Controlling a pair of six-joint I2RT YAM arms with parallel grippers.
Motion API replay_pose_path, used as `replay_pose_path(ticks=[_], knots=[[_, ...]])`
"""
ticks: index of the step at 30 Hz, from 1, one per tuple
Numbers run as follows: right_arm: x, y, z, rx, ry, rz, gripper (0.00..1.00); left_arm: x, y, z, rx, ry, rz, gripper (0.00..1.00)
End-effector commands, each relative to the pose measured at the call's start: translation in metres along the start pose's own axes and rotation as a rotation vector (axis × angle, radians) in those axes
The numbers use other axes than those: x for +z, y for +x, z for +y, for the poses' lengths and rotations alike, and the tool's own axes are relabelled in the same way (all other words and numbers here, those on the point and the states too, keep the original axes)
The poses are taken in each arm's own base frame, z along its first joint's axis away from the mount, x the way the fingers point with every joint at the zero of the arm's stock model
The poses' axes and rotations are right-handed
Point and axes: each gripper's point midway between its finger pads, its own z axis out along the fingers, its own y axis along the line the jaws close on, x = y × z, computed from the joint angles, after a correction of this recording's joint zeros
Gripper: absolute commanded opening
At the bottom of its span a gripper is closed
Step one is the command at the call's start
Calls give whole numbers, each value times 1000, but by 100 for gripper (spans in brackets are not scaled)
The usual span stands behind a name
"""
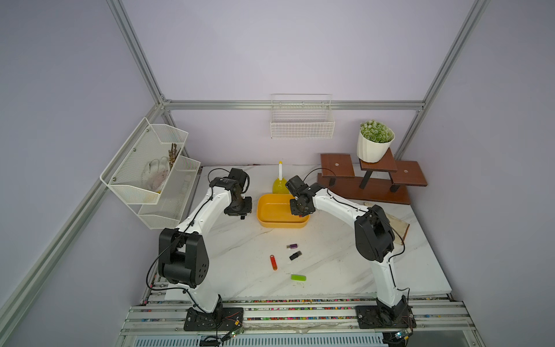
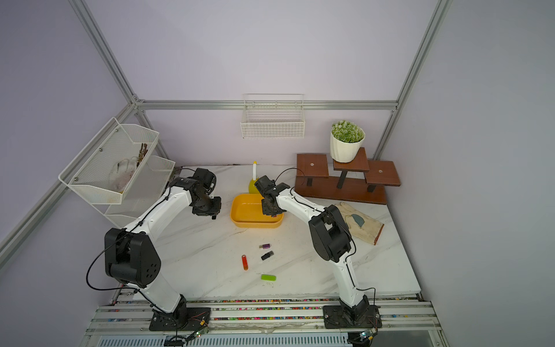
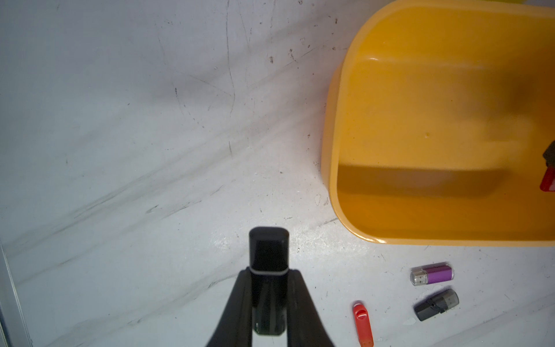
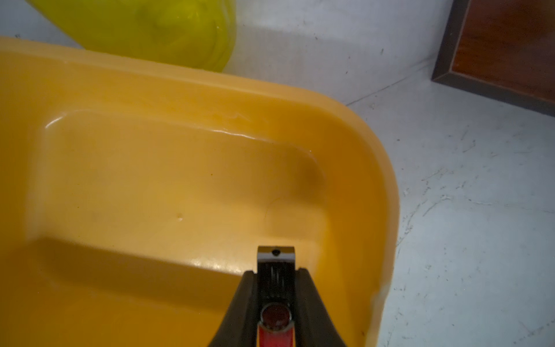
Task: Put the usb flash drive into the storage box
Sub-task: Place the USB flash in the storage box.
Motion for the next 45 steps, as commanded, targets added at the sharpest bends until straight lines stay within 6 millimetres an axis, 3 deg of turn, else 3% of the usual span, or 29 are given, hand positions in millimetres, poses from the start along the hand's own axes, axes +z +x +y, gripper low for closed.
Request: replay_pose_path(ticks=[1, 11, 18, 19, 20, 24, 30, 34, 41, 45], knots=[[7, -14, 5, -2, -20, -41, 0, -6, -11, -4, 14, 25, -21, 0], [37, -12, 3, -3, -14, -12, 0, -5, -14, -9, 13, 48, -20, 0], [46, -14, 3, -5, -5, -9, 0, -4, -14, -11, 15, 56, -19, 0], [47, -14, 3, -7, -6, -9, 2, -5, -14, -10, 14, 55, -19, 0], [46, -15, 3, -6, -5, -11, 17, -5, -14, -11, 13, 58, -19, 0], [43, -18, 0, -5, 7, -21, 37, -5, -15, -12, 14, 63, -20, 0], [42, -21, -4, 0, 11, -23, 42, -6, -17, -16, 18, 82, -20, 0], [15, -37, -4, 18, -12, -96, 42, -9, -20, -21, 24, 94, -30, 0], [-64, -73, -1, 50, -94, -256, 42, -16, -31, -35, 37, 127, -55, 0], [-106, -85, -11, 77, -106, -337, 43, -14, -35, -52, 56, 147, -53, 0]])
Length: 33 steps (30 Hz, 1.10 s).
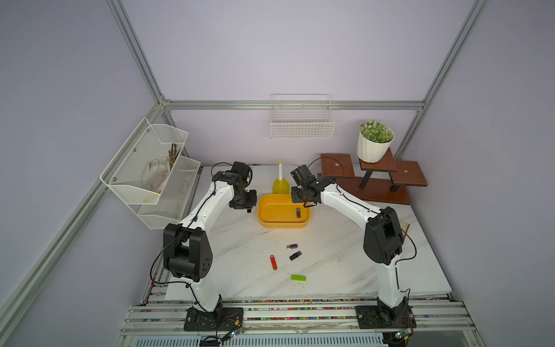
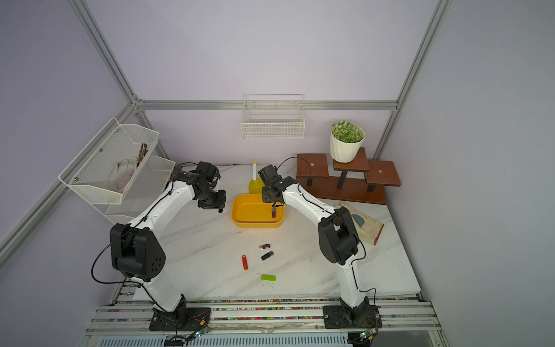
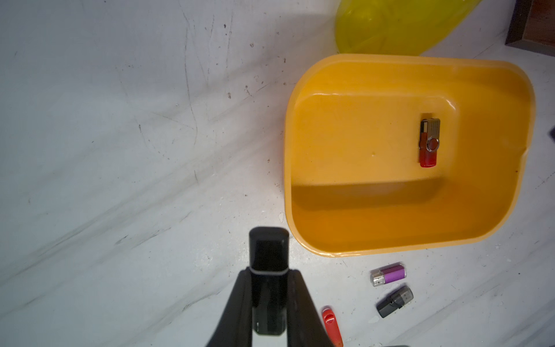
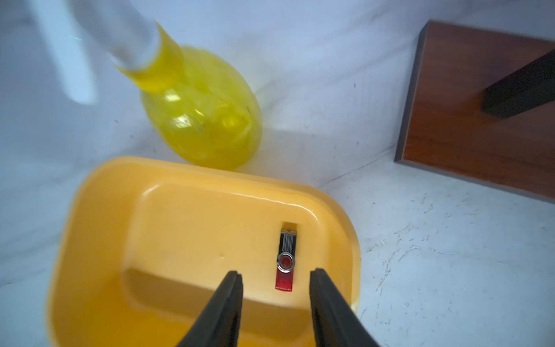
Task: Put the usb flash drive into the storage box
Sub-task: Place the USB flash in the storage box.
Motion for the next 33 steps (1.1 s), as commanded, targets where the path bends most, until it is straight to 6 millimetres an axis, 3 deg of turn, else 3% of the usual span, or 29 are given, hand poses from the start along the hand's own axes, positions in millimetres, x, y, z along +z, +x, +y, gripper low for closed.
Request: replay_pose_path(ticks=[1, 6, 9, 15, 22, 25, 26, 28, 33], knots=[[-40, -30, -9, 33, 1, -113, 44, -1, -10, -24, 37, 46, -19, 0], [-73, -38, -55, 92, 57, -161, 45, 22, -17, -74, 88, 115, -2, 0], [-87, -32, -79, 115, 89, -169, 45, 38, -24, -96, 91, 118, -1, 0], [-104, -16, -110, 136, 137, -171, 45, 61, -32, -133, 101, 132, 6, 0], [-110, -5, -133, 167, 154, -161, 46, 89, -26, -147, 103, 85, 30, 0], [-108, -2, -135, 164, 155, -150, 46, 101, -22, -153, 99, 86, 50, 0], [-119, -6, -135, 168, 145, -176, 46, 104, -21, -156, 102, 87, 54, 0], [-119, -6, -136, 168, 146, -176, 46, 109, -19, -161, 107, 91, 61, 0], [-121, -4, -138, 172, 144, -178, 46, 121, -16, -162, 111, 63, 66, 0]])
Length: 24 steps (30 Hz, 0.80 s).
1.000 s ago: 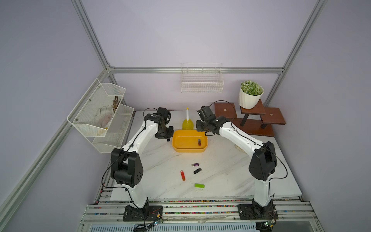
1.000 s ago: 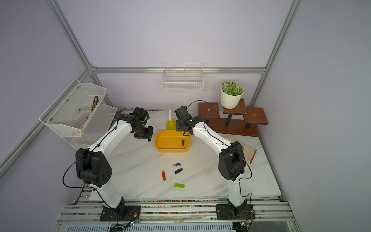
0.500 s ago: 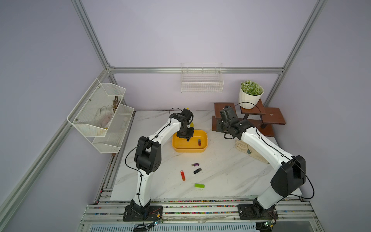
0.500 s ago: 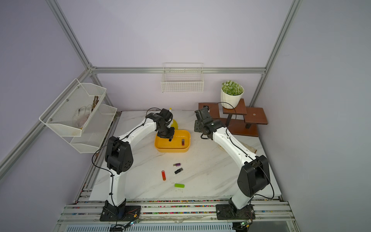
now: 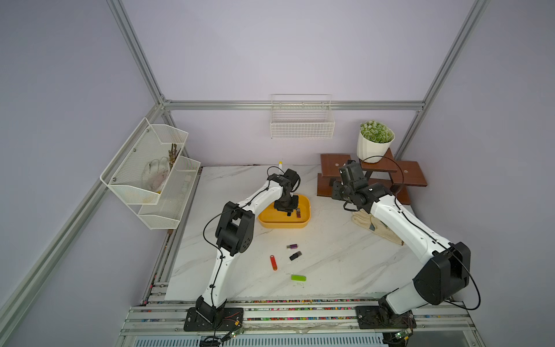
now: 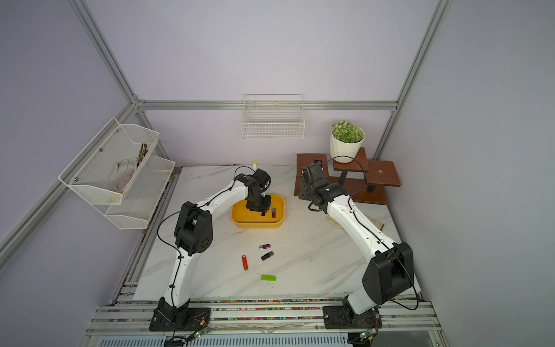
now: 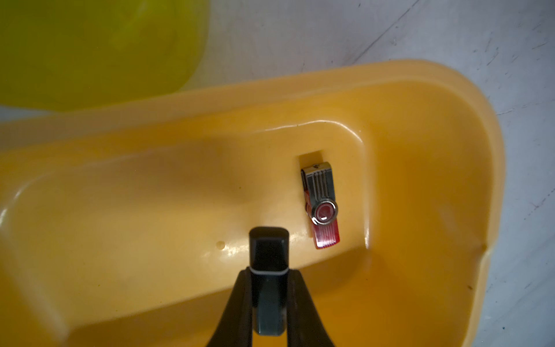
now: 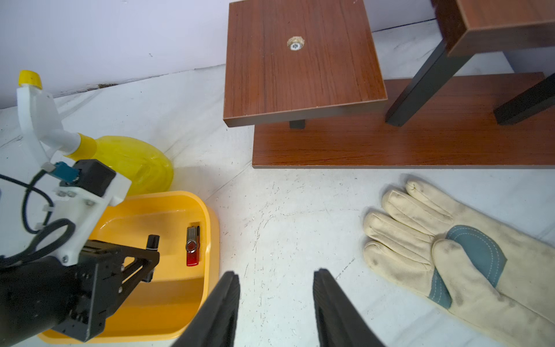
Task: Put the usb flash drive into the storage box
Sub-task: Place the USB flash in the storage box.
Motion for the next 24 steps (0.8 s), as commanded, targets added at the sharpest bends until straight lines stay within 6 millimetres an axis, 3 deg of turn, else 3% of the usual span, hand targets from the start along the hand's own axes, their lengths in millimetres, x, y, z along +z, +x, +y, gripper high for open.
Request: replay_pose_path(ticks=[1, 19, 24], knots=[[-8, -4, -3, 1, -11, -19, 46, -5, -13, -5, -7, -12, -51, 0], [-8, 3, -6, -3, -8, -6, 46, 20, -15, -5, -17, -25, -45, 0], [-8, 4, -6, -2, -9, -4, 46, 19, -17, -7, -13, -20, -51, 17]])
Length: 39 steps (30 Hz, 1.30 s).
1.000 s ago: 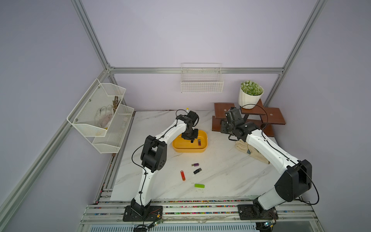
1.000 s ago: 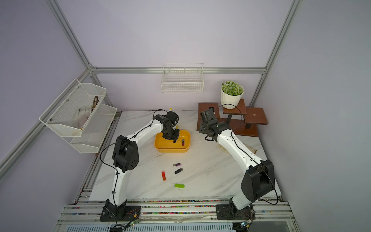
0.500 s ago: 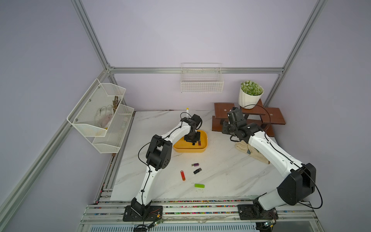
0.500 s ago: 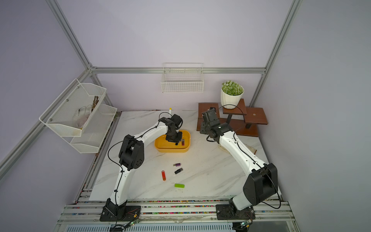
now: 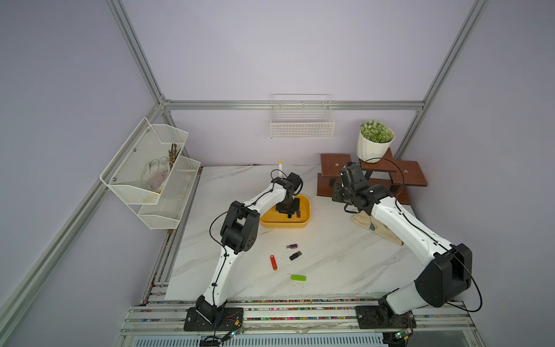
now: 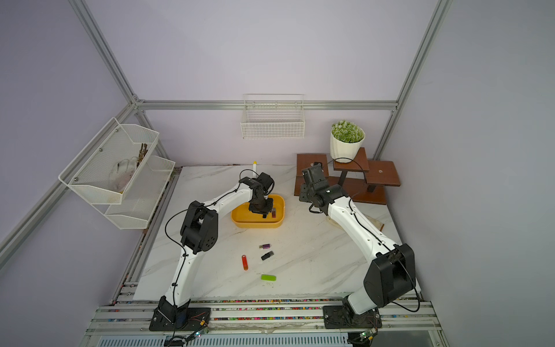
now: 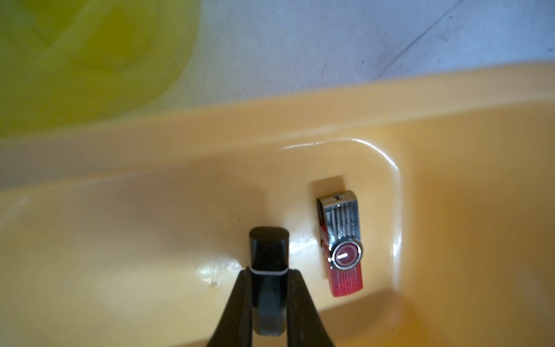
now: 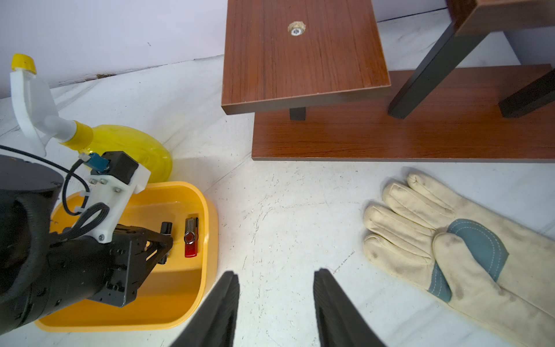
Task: Put the usb flash drive into the storage box
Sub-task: Place the USB flash in the storage box, then pick up the USB flash from the center of the board.
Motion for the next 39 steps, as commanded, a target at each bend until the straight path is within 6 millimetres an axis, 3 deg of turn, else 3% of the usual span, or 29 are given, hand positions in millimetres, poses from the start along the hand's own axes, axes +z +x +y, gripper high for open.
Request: replay_pose_path(ticks=[1, 6, 15, 21, 26, 31, 39], knots=[[-10, -5, -3, 4, -7, -25, 46, -8, -14, -9, -5, 23, -48, 19], [-12, -5, -5, -1, 0, -30, 47, -10, -16, -10, -2, 29, -51, 28], [-13, 6, -8, -19, -9, -8, 48, -18, -19, -14, 2, 50, -61, 32], [-23, 30, 1, -55, -105, 39, 52, -63, -36, -15, 5, 54, -158, 37], [-33, 71, 13, -95, -142, 95, 56, -109, -46, -2, -3, 41, -230, 42], [-38, 123, 44, -193, -201, 201, 60, -151, -45, 14, -13, 17, -288, 47], [-49, 203, 88, -293, -372, 339, 64, -195, -11, 47, -50, -43, -323, 51]])
